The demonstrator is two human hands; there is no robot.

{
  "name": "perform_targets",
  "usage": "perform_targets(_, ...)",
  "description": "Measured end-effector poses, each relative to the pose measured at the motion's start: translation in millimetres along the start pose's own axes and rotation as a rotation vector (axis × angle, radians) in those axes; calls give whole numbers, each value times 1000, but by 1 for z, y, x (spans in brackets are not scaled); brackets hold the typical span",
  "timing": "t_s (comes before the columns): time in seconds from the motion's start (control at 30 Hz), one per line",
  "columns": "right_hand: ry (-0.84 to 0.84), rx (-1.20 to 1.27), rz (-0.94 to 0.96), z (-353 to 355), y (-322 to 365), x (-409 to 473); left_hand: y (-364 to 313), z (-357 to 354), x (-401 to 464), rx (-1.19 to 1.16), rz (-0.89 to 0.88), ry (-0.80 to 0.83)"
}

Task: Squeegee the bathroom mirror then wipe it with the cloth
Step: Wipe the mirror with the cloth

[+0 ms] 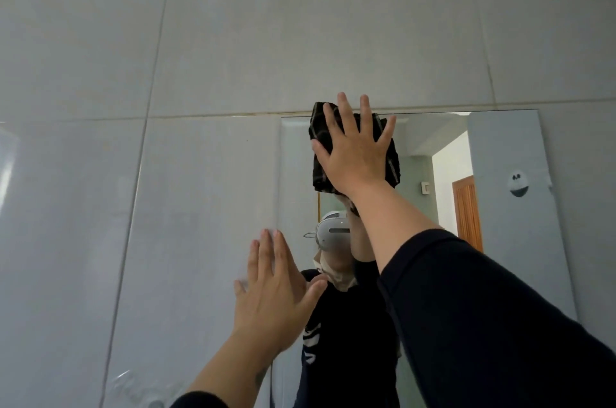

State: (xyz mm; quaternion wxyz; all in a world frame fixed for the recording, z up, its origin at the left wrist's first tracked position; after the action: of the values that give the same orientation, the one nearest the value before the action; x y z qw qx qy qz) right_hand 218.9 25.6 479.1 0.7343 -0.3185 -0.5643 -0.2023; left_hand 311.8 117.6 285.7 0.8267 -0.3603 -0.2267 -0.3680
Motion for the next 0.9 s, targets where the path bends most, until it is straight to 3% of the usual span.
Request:
perform_targets(0.57, 46, 41, -467, 28, -232, -77, 0, -6, 0, -80, -13, -97)
perform_targets(0.9, -26, 19, -456, 17, -183, -99, -1, -4, -4, -66, -10, -93)
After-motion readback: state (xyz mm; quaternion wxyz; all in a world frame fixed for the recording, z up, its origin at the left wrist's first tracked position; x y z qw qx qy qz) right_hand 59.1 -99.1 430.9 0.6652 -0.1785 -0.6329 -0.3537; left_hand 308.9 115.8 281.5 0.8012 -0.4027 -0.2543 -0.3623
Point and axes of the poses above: each hand's wrist, its own x-axis towards the middle knuckle, its own z-axis out of the back of the hand, y = z × x, the point moved 5 cm from there along x, towards the middle knuckle, and after that the axes turned 8 degrees about z, right-handed, at the moved point
